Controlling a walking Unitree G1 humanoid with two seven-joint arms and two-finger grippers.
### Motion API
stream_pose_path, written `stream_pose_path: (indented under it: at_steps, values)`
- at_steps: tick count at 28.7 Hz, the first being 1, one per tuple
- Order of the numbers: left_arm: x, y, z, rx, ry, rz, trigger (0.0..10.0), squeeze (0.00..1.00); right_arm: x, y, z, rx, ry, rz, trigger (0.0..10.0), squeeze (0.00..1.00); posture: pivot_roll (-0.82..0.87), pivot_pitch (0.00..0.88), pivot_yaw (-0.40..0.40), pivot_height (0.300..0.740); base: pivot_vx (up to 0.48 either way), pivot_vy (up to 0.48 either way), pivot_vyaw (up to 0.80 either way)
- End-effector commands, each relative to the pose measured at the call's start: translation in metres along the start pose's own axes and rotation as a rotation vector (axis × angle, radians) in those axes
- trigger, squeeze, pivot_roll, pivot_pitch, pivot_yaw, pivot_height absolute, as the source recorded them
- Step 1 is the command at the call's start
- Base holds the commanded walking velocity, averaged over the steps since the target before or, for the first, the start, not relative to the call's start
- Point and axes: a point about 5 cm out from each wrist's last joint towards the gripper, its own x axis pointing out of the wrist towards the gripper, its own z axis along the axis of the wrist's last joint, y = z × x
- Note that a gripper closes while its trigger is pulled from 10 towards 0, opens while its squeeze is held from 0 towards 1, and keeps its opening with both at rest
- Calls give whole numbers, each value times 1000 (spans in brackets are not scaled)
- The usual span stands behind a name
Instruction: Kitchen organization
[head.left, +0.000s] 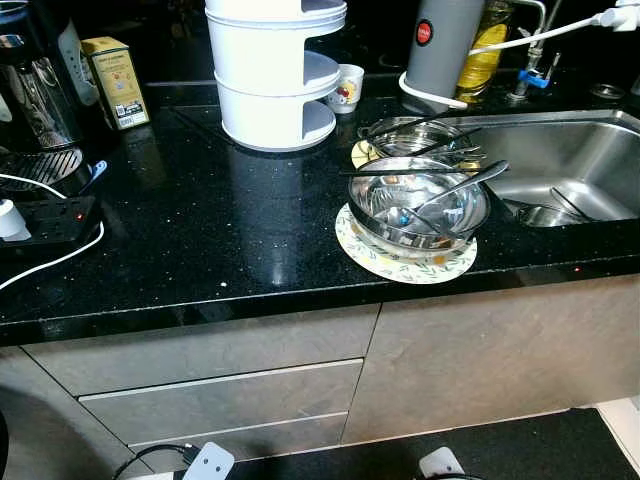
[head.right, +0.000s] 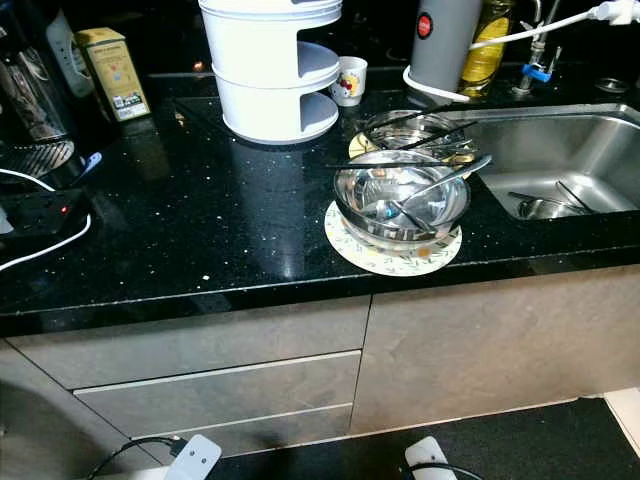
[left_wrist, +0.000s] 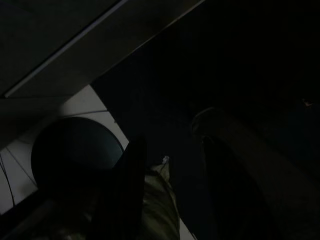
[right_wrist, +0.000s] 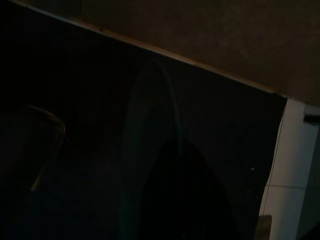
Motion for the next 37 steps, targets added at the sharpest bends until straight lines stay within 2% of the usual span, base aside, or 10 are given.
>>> stream_pose_path:
  at_steps: [1, 3, 6, 7, 8, 10, 17, 22, 25, 37]
  values:
    - [-1, -1, -8, -33, 22, 11, 10000, 0, -3, 5, -10, 36, 48, 4, 10000, 0, -61, 172, -12, 740, 0, 0, 0]
    - [-1, 1, -7, -56, 10, 20, 10000, 0, -4, 6, -11, 58, 54, 3, 10000, 0, -61, 172, -12, 740, 0, 0, 0]
    - [1, 10, -4, -257, -10, 87, 10000, 0, -4, 13, -10, 246, 81, 23, 10000, 0, -62, 174, -13, 740, 0, 0, 0]
    - [1, 10, -4, -257, -10, 87, 10000, 0, -4, 13, -10, 246, 81, 23, 10000, 0, -62, 174, -13, 740, 0, 0, 0]
    - [2, 13, 0, -301, -34, 101, 10000, 0, -4, 15, -11, 276, 95, 25, 10000, 0, -62, 174, -13, 740, 0, 0, 0]
    - [2, 13, 2, -300, -44, 105, 10000, 0, -4, 15, -11, 279, 98, 28, 10000, 0, -62, 174, -13, 740, 0, 0, 0]
    - [3, 16, 7, -326, -67, 130, 10000, 0, -3, 15, -10, 188, 87, 43, 10000, 0, -65, 187, -16, 740, 0, 0, 0]
    - [4, 15, 8, -322, -68, 134, 10000, 0, -4, 13, -11, 193, 86, 37, 10000, 0, -68, 192, -19, 740, 0, 0, 0]
    - [4, 16, 8, -362, -69, 153, 10000, 0, -3, 12, -11, 193, 85, 36, 10000, 0, -69, 192, -20, 740, 0, 0, 0]
    - [5, 17, 11, -340, -81, 151, 10000, 0, -2, 7, -8, 191, 69, 29, 10000, 0, -71, 193, -23, 740, 0, -365, 0]
